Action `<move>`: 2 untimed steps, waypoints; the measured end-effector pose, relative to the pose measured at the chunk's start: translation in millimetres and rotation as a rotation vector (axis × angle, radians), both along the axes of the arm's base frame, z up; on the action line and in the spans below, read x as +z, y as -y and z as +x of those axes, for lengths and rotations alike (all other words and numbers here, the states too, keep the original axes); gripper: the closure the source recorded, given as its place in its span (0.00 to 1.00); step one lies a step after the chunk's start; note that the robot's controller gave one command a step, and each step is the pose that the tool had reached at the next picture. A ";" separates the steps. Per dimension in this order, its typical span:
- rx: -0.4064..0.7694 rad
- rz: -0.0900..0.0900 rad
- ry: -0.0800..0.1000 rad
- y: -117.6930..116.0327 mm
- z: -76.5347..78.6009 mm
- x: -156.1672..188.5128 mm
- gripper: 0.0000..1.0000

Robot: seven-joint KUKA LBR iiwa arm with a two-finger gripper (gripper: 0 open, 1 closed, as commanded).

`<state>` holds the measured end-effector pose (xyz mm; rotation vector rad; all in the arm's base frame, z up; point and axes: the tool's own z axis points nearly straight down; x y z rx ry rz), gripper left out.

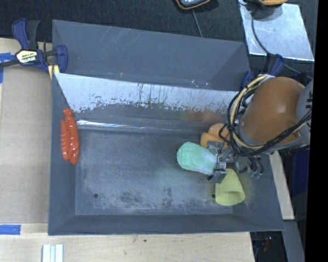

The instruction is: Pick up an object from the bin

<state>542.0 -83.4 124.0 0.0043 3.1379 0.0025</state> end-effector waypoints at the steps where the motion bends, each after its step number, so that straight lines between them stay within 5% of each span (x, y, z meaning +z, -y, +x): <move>1: -0.001 -0.001 0.005 0.3 1.2 20.3 1.00; 2: -0.002 -0.001 0.007 0.5 1.6 31.2 1.00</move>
Offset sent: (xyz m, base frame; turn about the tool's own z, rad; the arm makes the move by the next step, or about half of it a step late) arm 0.0012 -0.0003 0.0395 0.0005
